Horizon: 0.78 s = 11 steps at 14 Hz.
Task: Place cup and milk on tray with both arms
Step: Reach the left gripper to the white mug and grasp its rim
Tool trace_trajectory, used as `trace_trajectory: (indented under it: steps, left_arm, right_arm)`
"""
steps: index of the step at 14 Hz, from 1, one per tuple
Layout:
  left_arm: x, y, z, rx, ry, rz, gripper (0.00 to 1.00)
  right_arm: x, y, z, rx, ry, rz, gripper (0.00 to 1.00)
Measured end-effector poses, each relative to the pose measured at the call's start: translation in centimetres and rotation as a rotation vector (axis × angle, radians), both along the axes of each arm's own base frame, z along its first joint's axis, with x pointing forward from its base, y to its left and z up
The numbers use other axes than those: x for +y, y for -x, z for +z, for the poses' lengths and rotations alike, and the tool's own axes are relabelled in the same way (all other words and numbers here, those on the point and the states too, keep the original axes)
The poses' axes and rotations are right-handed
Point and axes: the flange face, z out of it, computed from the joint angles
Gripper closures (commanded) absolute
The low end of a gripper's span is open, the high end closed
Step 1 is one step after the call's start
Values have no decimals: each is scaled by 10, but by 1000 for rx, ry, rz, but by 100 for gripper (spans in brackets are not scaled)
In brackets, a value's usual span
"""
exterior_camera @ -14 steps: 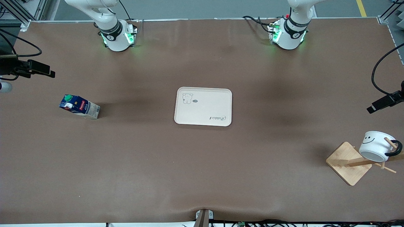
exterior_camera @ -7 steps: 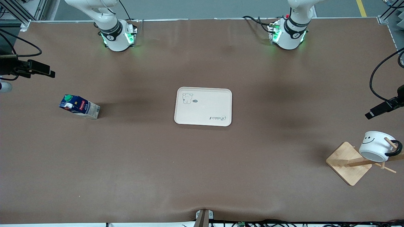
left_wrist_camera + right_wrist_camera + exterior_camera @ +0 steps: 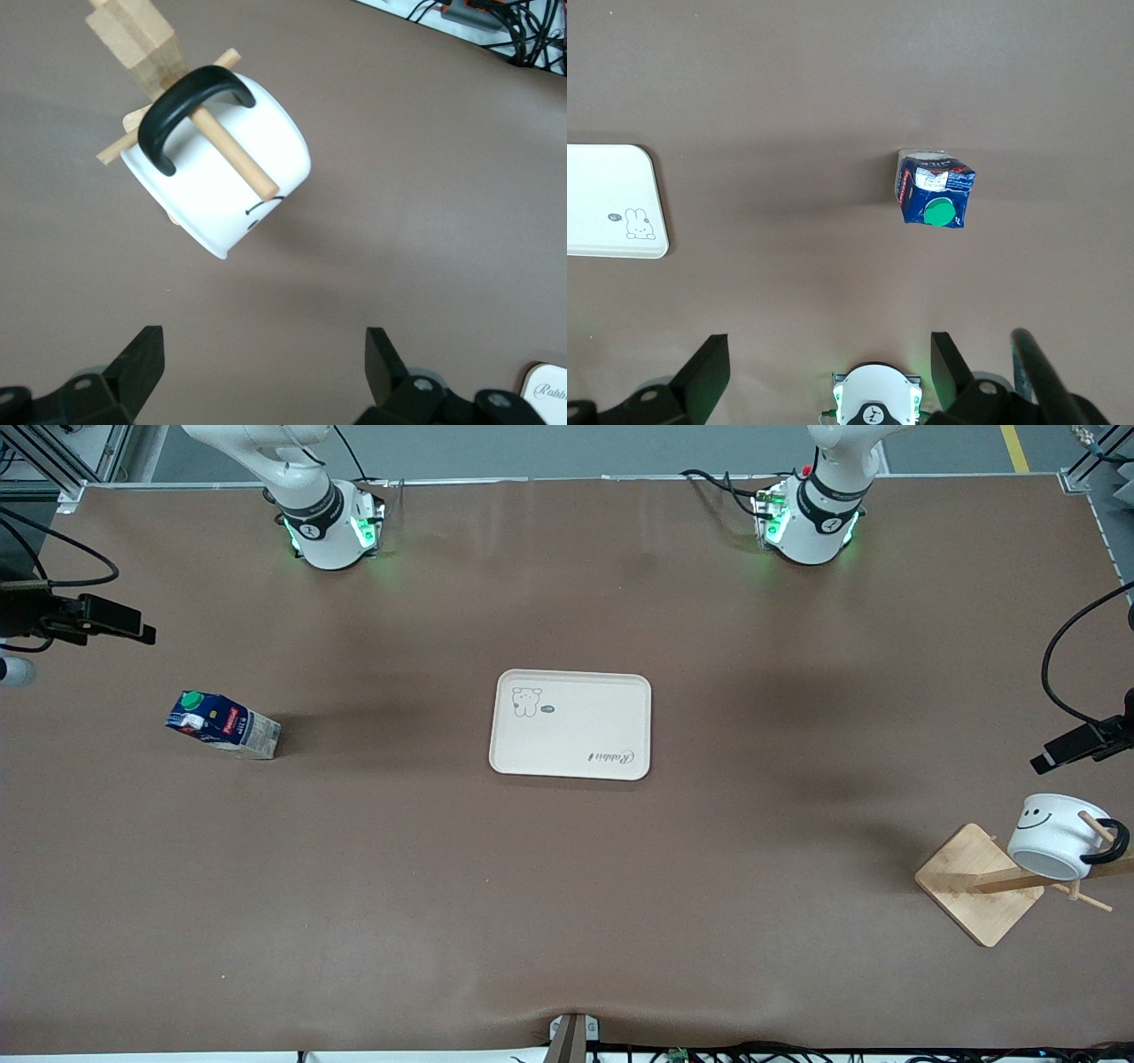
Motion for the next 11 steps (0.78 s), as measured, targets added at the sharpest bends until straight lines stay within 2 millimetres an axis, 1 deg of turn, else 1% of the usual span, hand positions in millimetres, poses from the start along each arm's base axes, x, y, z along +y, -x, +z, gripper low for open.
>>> trace_trajectory:
  steps: [2,4,9,11]
  left_arm:
    - [16,-3,-7,-13,-2,24,0]
    - [27,-7,-14,-40,-8,41,0]
    - [40,-21,-40,-105,37,56,0]
    - [40,-26,-50,-118,42,50,0]
  right_arm:
    - [0,0,0,0,0,0,0]
    - [0,0,0,1,0,0,0]
    - [0,0,-1,1,0,0,0]
    - [0,0,-1,1,0,0,0]
